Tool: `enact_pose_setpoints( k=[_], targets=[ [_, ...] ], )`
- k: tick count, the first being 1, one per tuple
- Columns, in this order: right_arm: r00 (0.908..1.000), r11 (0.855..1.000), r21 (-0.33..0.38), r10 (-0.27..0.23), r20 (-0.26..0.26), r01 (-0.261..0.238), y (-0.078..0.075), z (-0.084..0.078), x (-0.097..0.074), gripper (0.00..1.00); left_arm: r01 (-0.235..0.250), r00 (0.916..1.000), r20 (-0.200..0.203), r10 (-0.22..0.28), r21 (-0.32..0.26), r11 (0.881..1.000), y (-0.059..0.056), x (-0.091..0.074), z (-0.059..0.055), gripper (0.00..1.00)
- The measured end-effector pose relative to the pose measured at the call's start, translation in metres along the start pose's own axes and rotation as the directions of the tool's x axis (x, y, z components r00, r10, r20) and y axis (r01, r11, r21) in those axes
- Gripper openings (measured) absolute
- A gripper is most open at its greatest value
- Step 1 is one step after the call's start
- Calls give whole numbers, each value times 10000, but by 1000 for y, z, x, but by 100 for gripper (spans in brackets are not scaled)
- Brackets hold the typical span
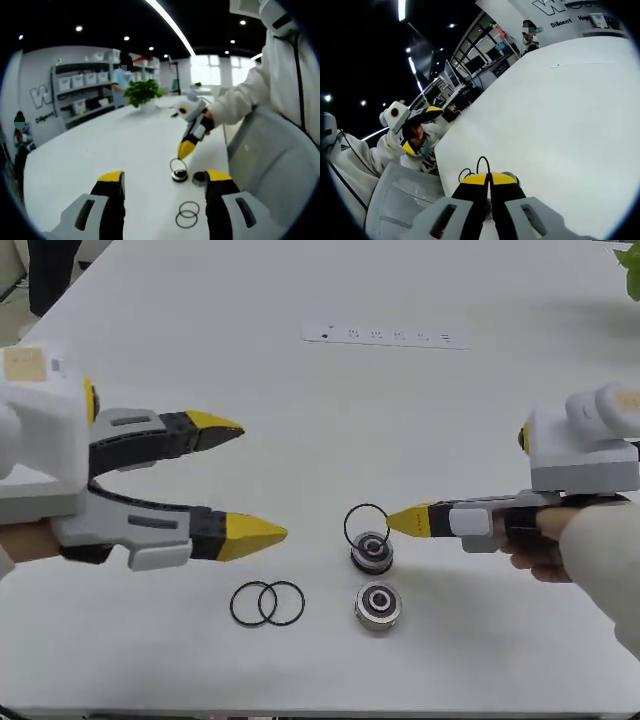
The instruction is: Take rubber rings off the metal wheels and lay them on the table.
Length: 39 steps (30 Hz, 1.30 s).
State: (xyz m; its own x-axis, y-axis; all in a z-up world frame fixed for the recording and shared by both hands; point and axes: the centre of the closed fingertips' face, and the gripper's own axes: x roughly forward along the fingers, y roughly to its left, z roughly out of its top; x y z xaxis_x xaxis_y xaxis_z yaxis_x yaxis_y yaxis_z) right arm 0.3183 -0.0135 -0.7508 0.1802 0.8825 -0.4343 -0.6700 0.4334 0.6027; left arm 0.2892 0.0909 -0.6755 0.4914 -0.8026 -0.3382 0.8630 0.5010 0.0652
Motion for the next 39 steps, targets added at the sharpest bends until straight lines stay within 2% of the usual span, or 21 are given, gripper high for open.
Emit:
enact_pose_setpoints(
  k=[5,10,16,20,26,32,39],
  targets=[
    [9999,9999,-133,103,-82,-104,8,0,2,0,-447,9988,-216,440,-312,9985,0,-22,-12,69],
    [9995,9995,-246,215,-249,-221,15,-3,6,0,-948,9945,-467,936,-230,9952,0,-39,-22,75],
    [9979,9987,-303,394,-522,-410,22,-8,13,0,-1470,9886,-396,1451,-489,9879,1,-54,-27,76],
    [9963,9981,-348,484,-711,-510,26,-11,18,0,-1761,9841,-356,1740,-674,9821,1,-61,-31,77],
    [9920,9969,-368,646,-1088,-689,33,-20,26,0,-2150,9762,-486,2114,-883,9726,1,-72,-42,79],
    [9869,9959,-380,754,-1427,-816,38,-28,34,0,-2369,9708,-648,2310,-1082,9655,-3,-79,-54,82],
    [9812,9960,-391,718,-1794,-801,40,-39,41,0,-2420,9691,-809,2330,-1279,9618,-8,-79,-63,86]
  ],
)
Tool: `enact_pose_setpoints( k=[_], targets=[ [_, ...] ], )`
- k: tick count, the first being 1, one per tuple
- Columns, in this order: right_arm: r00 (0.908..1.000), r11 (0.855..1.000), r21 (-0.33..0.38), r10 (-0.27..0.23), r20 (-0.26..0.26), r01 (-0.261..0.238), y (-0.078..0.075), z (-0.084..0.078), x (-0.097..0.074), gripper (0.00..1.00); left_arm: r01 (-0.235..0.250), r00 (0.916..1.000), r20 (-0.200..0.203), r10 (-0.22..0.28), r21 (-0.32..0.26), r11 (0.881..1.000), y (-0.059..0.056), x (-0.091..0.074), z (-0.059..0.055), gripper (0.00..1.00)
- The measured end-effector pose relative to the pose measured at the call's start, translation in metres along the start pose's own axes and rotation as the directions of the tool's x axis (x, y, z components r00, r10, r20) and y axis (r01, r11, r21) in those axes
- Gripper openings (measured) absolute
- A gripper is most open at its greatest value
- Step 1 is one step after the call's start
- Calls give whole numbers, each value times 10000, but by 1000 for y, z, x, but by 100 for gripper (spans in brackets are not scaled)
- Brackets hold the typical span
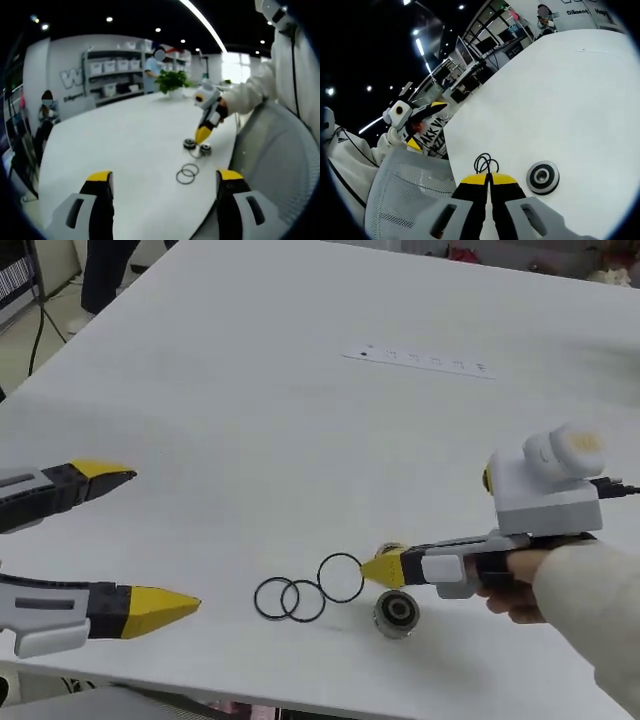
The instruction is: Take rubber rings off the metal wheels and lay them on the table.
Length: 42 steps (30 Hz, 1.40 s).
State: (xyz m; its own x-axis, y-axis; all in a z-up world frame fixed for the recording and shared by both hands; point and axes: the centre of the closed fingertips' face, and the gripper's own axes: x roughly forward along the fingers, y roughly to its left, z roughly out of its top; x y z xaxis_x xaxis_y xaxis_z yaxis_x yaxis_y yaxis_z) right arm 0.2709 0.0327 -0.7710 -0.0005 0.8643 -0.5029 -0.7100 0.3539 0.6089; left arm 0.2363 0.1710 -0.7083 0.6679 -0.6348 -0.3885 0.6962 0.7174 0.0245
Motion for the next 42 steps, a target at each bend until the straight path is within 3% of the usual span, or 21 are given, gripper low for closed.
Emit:
enact_pose_setpoints(
  k=[7,14,24,42],
  targets=[
    [9989,9995,123,-271,-392,276,-7,-12,5,0,77,9996,-276,-80,-114,9999,-5,3,-10,91],
    [9953,9970,190,-734,-629,748,-21,-20,8,0,109,9993,-365,-112,-89,9999,-8,3,-13,90],
    [9938,9954,64,-950,-582,955,-24,-16,9,0,100,9990,-442,-103,-73,9999,-10,1,-14,90],
    [9900,9898,-439,-1368,-351,1353,-21,-9,3,10,-12,9986,-527,16,82,10000,-14,-6,-11,89]
  ],
)
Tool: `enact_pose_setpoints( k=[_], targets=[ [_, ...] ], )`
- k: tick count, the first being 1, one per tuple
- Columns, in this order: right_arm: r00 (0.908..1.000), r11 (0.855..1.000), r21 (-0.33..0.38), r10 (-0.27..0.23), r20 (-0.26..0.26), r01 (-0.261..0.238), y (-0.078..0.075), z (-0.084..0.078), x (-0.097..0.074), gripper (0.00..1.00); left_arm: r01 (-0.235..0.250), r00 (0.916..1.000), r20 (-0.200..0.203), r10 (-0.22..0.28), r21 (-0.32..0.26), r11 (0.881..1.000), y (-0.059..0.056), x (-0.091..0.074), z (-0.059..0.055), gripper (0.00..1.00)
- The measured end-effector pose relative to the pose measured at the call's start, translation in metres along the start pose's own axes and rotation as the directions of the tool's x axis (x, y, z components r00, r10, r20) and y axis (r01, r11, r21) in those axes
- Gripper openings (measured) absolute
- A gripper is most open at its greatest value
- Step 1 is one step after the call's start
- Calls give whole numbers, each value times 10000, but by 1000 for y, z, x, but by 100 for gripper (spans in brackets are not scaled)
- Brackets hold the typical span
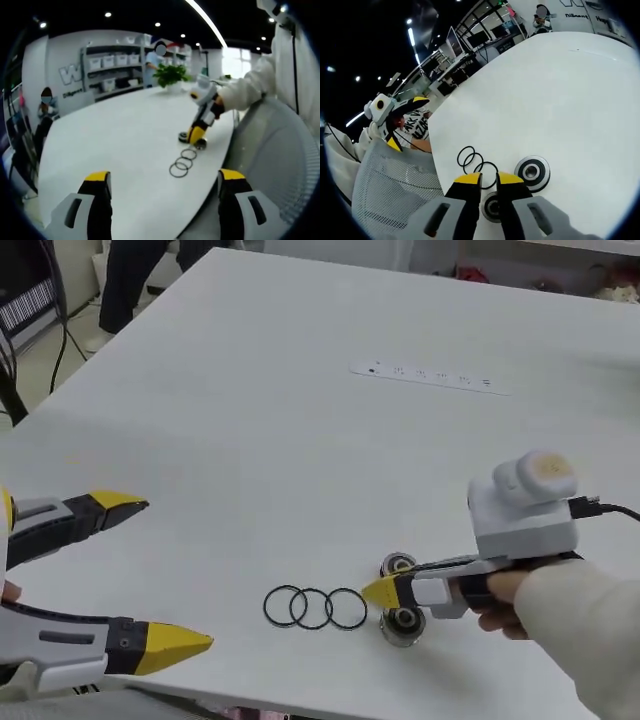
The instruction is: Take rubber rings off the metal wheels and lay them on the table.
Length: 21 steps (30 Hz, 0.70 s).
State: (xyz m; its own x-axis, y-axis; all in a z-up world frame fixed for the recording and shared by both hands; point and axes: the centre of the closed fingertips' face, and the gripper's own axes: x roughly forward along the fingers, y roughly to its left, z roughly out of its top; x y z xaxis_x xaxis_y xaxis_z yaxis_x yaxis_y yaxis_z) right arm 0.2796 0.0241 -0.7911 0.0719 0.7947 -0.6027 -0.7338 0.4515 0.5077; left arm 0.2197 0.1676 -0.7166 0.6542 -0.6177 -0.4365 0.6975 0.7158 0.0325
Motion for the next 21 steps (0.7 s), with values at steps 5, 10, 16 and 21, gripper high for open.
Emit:
enact_pose_setpoints(
  k=[5,10,16,21],
  targets=[
    [9999,10000,19,-32,161,31,1,4,-4,11,-46,10000,-13,46,25,10000,-1,-2,1,89],
    [9993,10000,4,-76,371,76,0,9,-9,11,-95,10000,-8,95,56,9999,-1,-3,3,89],
    [9972,9999,22,-141,738,139,-3,18,-17,12,-122,9999,-39,123,116,9999,-1,-4,4,89],
    [9940,9998,42,-205,1073,202,-6,26,-23,12,-125,9999,-26,125,205,9997,1,-4,8,89]
  ],
)
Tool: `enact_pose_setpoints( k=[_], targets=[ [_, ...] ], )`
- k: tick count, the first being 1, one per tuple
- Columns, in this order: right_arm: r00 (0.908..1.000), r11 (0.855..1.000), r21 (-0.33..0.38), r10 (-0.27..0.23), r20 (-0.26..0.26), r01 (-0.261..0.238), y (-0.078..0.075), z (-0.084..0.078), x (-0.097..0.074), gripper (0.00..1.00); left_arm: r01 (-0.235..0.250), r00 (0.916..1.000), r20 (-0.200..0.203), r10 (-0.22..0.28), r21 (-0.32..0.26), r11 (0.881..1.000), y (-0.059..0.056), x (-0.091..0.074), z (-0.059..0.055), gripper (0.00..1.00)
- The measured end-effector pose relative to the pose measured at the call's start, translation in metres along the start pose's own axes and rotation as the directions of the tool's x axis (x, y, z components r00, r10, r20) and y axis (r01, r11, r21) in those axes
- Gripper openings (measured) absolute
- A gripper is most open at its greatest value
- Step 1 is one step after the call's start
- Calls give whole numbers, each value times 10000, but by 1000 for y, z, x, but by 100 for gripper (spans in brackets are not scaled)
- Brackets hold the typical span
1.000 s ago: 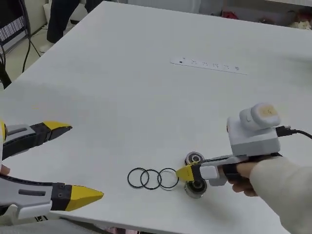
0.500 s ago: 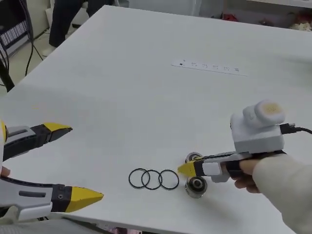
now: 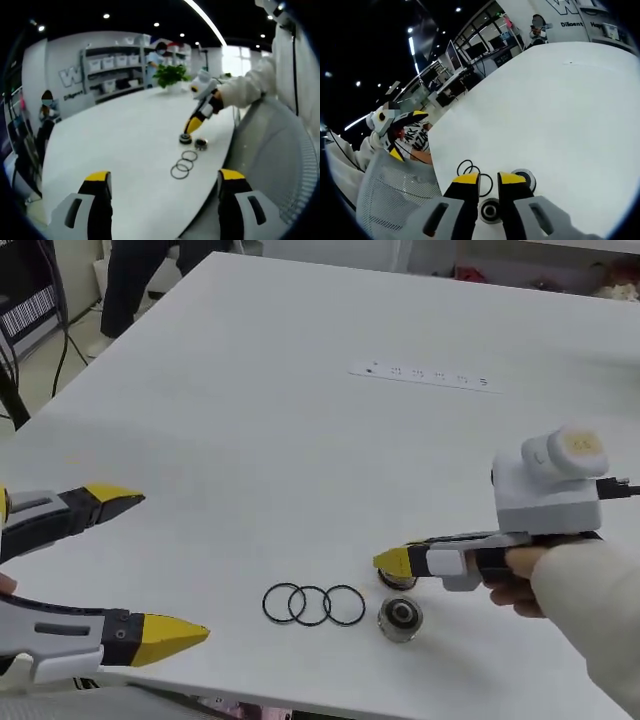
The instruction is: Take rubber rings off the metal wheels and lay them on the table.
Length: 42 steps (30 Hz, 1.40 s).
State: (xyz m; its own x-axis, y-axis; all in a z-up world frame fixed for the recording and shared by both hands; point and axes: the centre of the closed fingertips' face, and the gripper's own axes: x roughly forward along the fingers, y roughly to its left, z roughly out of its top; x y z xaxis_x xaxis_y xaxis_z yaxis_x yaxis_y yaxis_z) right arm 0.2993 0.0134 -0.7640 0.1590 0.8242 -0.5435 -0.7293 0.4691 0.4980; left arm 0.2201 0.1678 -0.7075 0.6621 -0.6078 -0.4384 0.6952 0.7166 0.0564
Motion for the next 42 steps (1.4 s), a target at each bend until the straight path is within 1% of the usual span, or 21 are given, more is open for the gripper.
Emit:
enact_pose_setpoints(
  k=[6,10,15,16,19,27,30,33,39,42],
  targets=[
    [9994,9999,122,-62,341,58,-4,8,-7,13,27,10000,-8,-27,183,9998,3,0,7,89],
    [9980,9998,171,-138,622,128,-8,14,-14,13,117,9999,-41,-115,343,9993,3,2,11,88],
    [9951,9995,1,-325,934,326,-13,22,-21,14,267,9996,56,-270,470,9985,2,4,21,88],
    [9936,9994,31,-333,1077,332,-14,24,-22,15,362,9993,40,-364,498,9981,1,5,23,88],
    [9913,9992,75,-392,1257,386,-17,27,-26,15,554,9985,13,-556,717,9959,-2,5,29,88],
    [9828,9988,-159,-423,1799,459,-23,37,-36,17,801,9957,378,-849,1149,9901,-1,5,60,88],
    [9803,9982,-264,-475,1918,535,-25,39,-39,17,901,9944,418,-966,1353,9867,0,5,68,88],
    [9794,9970,-400,-576,1933,666,-29,38,-41,18,1024,9927,475,-1108,1524,9830,1,6,77,88],
    [9798,9945,-546,-782,1842,896,-37,34,-44,19,1201,9910,345,-1290,1907,9743,4,11,84,88],
    [9815,9934,-668,-804,1738,932,-39,30,-44,19,1341,9893,286,-1430,2064,9692,3,15,87,88]
  ],
)
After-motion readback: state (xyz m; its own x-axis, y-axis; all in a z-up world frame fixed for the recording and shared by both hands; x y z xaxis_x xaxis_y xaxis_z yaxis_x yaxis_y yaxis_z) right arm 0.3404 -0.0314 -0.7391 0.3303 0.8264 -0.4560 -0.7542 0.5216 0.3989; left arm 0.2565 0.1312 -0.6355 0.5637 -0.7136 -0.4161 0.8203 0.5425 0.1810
